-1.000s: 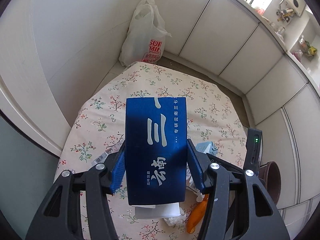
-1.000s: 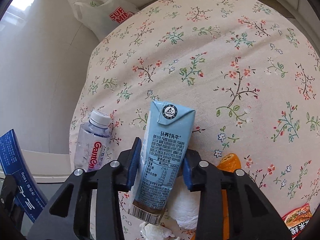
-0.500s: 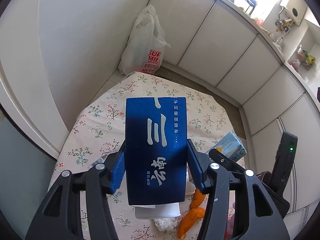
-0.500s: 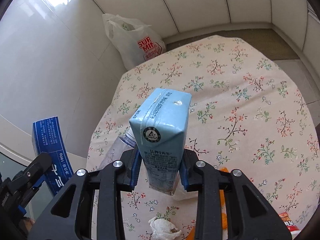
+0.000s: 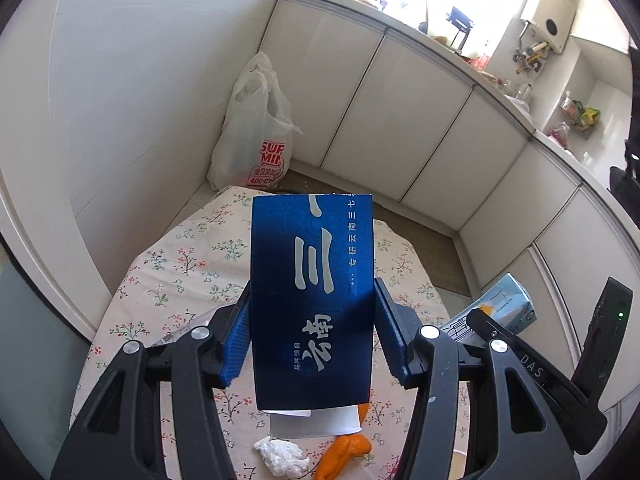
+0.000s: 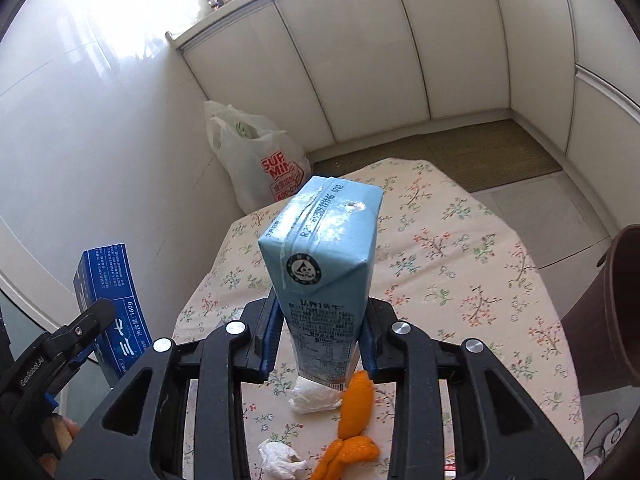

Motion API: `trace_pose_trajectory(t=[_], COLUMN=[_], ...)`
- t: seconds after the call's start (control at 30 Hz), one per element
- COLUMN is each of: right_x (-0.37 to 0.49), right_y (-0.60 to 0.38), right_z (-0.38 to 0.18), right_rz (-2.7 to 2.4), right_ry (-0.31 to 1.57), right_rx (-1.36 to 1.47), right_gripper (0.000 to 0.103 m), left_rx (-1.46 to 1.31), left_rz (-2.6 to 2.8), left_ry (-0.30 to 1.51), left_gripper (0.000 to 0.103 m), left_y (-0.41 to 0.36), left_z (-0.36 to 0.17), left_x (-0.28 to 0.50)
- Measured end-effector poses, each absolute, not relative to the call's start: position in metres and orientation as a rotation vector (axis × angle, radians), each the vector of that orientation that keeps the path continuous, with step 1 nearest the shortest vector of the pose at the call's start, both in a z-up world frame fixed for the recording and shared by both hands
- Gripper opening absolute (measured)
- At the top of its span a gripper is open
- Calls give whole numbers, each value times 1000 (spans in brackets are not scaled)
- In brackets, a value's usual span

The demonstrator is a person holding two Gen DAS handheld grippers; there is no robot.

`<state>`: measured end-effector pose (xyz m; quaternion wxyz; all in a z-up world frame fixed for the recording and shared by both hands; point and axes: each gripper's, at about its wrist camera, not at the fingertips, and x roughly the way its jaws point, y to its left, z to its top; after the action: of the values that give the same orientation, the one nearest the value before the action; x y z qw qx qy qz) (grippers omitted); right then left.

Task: Collect trash
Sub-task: 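Lift both cartons and carry them over the brown bin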

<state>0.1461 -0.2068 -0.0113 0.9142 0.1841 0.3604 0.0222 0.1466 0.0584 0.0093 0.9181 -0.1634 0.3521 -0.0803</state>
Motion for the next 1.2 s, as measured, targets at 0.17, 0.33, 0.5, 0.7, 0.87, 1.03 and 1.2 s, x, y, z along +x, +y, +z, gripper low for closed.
trace_pose_trajectory(t=[0.17,0.33,0.5,0.7,0.87,1.03,1.2], right_x=[125,105,85,57,36,12,-7], right_y=[-244,-284,-322,-370,-412,-452,-498], right_z=[2,10,13,19,17,11,-4], right_rz=[-23,-94,-172,-296,-394,-502,-583], right_ry=[689,646,614,556,540,530,553], right_rx=[371,379,409,418,434,435,484], right_gripper=[31,31,31,31,31,31,31], left_rx=[-314,-296,-276,-279,-303,-293,-269], left_rz=[-230,-307,-387,-481,-565,-636,-696], left_ry=[694,681,673,689,730,745,767], left_gripper=[55,55,55,55,55,55,55], left_y=[25,-18,-64,-118,-172,-224,-275], left_z=[19,22,24,20,11,8,4], left_x=[141,135,128,125,123,115,108])
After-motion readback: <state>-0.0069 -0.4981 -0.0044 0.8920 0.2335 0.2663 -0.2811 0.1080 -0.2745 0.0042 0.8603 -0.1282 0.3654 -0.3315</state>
